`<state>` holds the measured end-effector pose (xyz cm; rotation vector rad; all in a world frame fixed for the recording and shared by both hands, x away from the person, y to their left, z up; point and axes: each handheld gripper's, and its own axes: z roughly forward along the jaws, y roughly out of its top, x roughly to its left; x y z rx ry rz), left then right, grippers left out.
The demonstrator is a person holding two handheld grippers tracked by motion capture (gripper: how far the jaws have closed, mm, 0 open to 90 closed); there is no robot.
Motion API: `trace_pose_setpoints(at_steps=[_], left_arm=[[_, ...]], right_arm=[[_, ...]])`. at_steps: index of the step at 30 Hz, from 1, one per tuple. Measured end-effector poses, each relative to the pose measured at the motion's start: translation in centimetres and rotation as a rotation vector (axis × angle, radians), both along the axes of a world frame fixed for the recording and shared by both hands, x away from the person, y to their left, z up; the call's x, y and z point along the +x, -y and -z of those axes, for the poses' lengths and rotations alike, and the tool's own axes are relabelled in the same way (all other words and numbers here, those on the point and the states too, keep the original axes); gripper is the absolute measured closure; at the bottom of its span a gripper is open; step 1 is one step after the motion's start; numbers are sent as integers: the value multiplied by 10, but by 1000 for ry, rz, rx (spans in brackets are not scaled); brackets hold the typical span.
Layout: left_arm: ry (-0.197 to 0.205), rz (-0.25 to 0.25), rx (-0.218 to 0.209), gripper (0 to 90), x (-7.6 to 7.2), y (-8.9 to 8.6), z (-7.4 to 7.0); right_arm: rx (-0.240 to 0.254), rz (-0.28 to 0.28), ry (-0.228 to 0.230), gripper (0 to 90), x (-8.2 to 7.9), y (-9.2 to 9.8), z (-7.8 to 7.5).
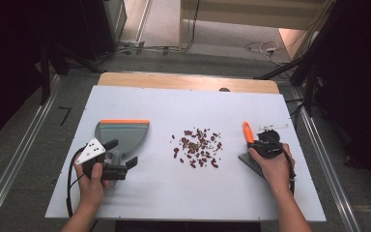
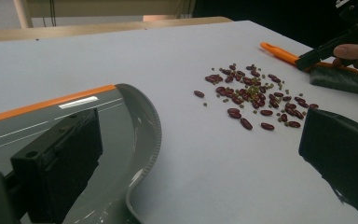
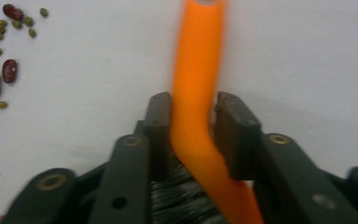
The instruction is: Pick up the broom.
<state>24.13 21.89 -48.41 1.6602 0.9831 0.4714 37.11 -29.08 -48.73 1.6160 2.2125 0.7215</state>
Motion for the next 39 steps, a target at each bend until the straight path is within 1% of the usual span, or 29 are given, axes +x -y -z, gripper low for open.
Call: trace_pose_setpoints(at_steps=[1,2,4,5,6,7,8,9,10,11,12,13,14,15,16,17,18,20,21,23,24,26,28,29,32,33,35,37,39], left_arm=[[-1,-3,3,0,0,1,0],[-3,-9,-1,0,1,1,0],[-7,-22,-23,0,3,1,0],[9,-41,0,0,3,0,-6],[9,-41,0,5,3,0,-6],[27,-50,-17,5,0,-2,-11],[27,-50,-17,5,0,-2,-11],[27,-49,-19,5,-3,-2,-11],[27,-41,-15,5,-5,-1,-10],[27,-41,-15,5,-5,-1,-10],[33,-30,6,5,-7,3,-9],[33,-30,6,5,-7,3,-9],[44,-21,15,5,-8,6,-11],[44,-21,15,5,-8,6,-11],[62,-18,31,4,-11,10,-14],[62,-18,31,4,-11,10,-14],[74,-12,34,4,-14,13,-16],[75,-10,35,4,-15,16,-17],[84,0,40,4,-18,21,-19],[93,14,52,4,-20,28,-21],[93,14,52,4,-20,28,-21],[109,34,65,4,-21,38,-26],[122,55,59,4,-22,44,-32],[125,62,57,4,-21,47,-35],[133,86,61,4,-20,55,-40],[133,86,61,4,-20,55,-40],[138,107,71,4,-18,63,-42],[137,112,68,4,-17,65,-43],[136,122,65,4,-14,71,-45]], right_arm=[[0,0,0,661,0,0,0],[18,-13,-12,664,1,3,0],[9,-9,-2,666,0,2,0],[-2,-11,5,668,0,1,0],[-7,-10,5,669,0,0,0],[0,-15,10,669,0,1,0],[0,-15,10,669,0,1,0],[17,-20,22,670,-2,3,1],[22,-33,36,670,-3,4,1],[33,-33,45,670,-5,5,0],[42,-37,64,671,-6,7,0],[42,-37,64,671,-6,7,0],[76,-36,93,671,-9,10,-2],[96,-35,108,672,-9,12,-3],[112,-39,128,673,-9,14,-5],[123,-27,148,674,-11,15,-6],[142,-22,171,675,-13,18,-7],[183,-12,209,675,-17,22,-8],[200,-19,232,675,-19,24,-8],[231,-13,281,677,-23,29,-10],[250,-14,305,678,-25,31,-11],[271,0,338,688,-29,35,-13],[295,4,384,689,-36,39,-17],[295,5,403,690,-39,40,-20],[322,4,426,692,-44,44,-24],[332,1,431,692,-45,46,-24],[348,14,435,692,-47,49,-25],[348,11,441,692,-48,50,-25],[356,10,459,693,-51,52,-28]])
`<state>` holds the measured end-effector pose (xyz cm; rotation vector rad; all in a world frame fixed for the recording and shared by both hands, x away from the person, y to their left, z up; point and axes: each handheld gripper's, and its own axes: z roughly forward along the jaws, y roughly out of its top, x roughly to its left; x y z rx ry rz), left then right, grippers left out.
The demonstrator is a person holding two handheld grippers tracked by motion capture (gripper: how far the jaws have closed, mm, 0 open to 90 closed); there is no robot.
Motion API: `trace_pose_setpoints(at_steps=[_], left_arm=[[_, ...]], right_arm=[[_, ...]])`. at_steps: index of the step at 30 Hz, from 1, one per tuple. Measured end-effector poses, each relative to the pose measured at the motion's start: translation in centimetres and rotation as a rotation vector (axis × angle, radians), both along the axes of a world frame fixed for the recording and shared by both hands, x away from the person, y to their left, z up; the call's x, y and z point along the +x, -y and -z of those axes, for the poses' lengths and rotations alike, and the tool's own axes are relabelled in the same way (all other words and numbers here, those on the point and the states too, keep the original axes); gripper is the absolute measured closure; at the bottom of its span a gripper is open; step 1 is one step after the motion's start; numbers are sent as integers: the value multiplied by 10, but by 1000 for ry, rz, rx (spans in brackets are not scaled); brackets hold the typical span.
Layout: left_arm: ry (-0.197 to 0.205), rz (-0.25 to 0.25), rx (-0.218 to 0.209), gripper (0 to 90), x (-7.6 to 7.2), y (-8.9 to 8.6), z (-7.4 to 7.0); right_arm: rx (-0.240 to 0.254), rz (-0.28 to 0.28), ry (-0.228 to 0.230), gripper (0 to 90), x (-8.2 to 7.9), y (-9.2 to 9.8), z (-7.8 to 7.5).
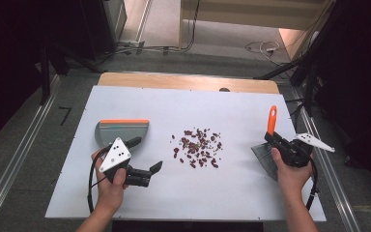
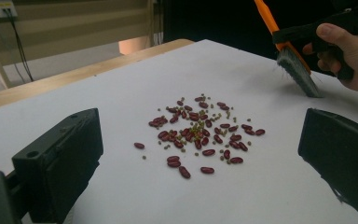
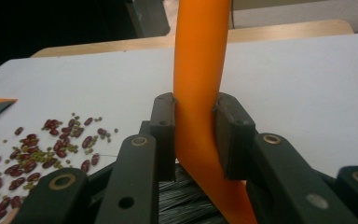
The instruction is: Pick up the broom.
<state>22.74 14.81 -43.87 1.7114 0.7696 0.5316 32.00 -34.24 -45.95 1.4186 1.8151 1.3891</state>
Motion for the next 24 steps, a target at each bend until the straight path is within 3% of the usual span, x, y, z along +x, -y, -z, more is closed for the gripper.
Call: trace_pose_setpoints(at_steps=[4,18,24], left_arm=[[6,16,-1,4,3,7,-4],[-2,73,-19,4,12,30,-13],[-6,96,-36,4,16,37,-15]], right_arm=[[7,11,32,693,-5,-1,-7],[53,-55,120,694,-22,-22,-35],[50,-112,163,694,-27,-46,-49]])
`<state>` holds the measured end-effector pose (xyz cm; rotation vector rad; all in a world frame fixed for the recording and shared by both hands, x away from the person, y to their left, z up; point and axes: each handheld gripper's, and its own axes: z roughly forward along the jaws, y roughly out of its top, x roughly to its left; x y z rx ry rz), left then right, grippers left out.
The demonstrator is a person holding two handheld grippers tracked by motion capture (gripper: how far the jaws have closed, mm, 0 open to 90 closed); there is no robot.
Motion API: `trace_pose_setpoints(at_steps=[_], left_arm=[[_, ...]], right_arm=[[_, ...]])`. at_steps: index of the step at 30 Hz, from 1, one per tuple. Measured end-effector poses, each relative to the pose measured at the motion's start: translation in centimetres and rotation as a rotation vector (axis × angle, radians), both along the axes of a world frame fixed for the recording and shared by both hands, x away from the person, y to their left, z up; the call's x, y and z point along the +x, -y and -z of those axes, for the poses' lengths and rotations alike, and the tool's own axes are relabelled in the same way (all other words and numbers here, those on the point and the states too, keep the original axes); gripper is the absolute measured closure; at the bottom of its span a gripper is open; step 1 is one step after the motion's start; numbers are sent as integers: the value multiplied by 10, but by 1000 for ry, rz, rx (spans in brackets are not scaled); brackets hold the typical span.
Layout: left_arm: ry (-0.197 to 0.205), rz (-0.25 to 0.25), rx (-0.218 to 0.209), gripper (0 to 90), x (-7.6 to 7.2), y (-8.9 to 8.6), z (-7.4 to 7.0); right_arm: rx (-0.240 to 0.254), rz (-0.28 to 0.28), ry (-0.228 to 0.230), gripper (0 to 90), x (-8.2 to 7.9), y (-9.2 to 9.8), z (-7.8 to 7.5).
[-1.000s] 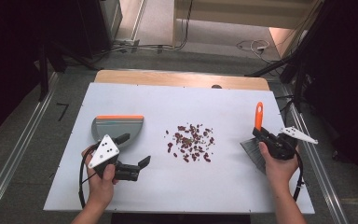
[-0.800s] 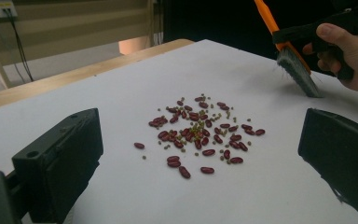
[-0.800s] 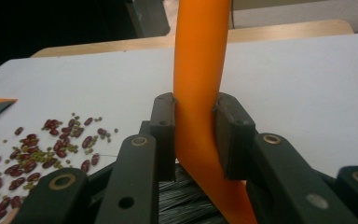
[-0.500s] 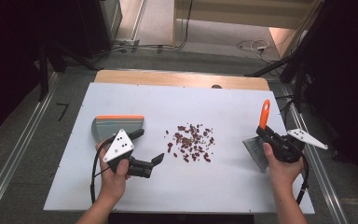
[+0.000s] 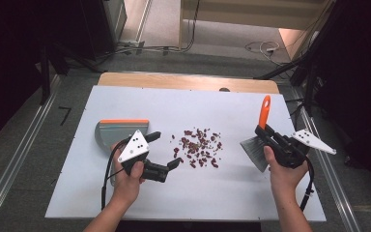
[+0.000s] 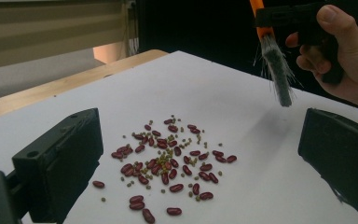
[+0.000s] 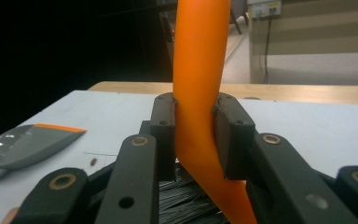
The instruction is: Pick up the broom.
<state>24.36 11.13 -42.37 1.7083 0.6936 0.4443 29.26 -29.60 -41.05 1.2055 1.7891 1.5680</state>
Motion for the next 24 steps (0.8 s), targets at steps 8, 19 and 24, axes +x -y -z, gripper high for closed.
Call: trace_pose_setpoints(at_steps=[8,19,24], left_arm=[[-23,49,-28,0,5,9,-2],[-61,73,-58,16,13,32,-5],[-101,76,-72,56,14,43,-3]], right_arm=[[10,-66,34,693,-1,-33,-12],[14,-164,71,693,-1,-74,-22],[14,-191,78,693,-4,-87,-23]])
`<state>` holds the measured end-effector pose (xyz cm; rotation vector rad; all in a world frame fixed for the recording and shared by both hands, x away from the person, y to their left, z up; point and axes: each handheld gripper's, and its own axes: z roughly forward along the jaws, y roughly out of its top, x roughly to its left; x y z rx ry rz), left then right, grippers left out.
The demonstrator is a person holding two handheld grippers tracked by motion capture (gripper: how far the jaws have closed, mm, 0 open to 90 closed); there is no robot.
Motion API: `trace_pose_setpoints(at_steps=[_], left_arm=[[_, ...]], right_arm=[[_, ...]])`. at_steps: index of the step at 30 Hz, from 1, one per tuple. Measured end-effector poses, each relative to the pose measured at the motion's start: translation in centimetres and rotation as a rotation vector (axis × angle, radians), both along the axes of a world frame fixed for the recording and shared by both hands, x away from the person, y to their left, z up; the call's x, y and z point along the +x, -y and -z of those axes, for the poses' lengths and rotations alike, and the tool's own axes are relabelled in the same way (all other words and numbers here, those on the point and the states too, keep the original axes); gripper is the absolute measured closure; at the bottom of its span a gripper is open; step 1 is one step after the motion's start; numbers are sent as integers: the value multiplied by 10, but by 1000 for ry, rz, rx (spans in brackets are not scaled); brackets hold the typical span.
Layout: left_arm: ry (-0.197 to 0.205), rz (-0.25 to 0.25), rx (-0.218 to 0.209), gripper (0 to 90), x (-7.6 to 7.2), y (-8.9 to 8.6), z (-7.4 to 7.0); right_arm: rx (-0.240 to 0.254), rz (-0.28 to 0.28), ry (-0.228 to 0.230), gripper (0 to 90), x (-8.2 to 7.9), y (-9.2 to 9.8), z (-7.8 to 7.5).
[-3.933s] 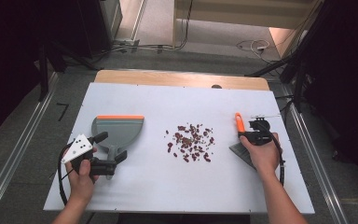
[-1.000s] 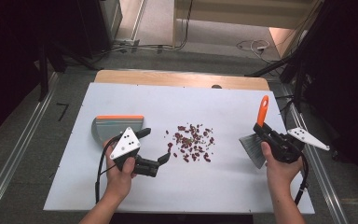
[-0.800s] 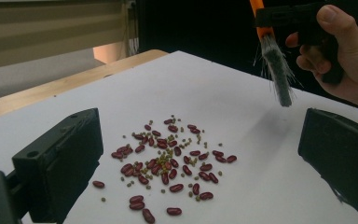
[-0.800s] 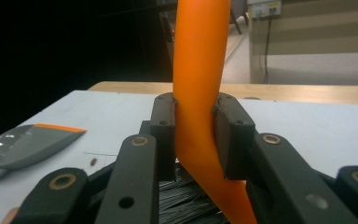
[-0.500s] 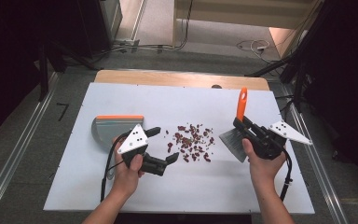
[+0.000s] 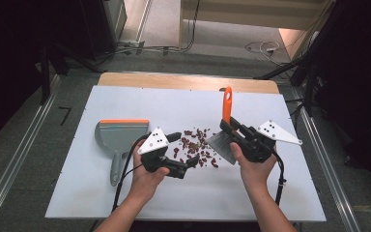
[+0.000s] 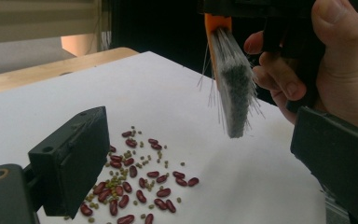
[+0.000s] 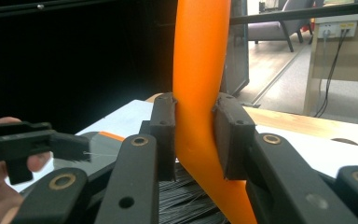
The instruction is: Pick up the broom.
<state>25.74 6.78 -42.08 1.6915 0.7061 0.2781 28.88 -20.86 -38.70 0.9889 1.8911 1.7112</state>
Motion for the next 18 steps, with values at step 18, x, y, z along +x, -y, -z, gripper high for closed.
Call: trace_pose_setpoints(at_steps=[18], left_arm=[[-91,25,7,396,-4,25,5]], right_arm=[[-27,-74,28,692,-23,-37,2]])
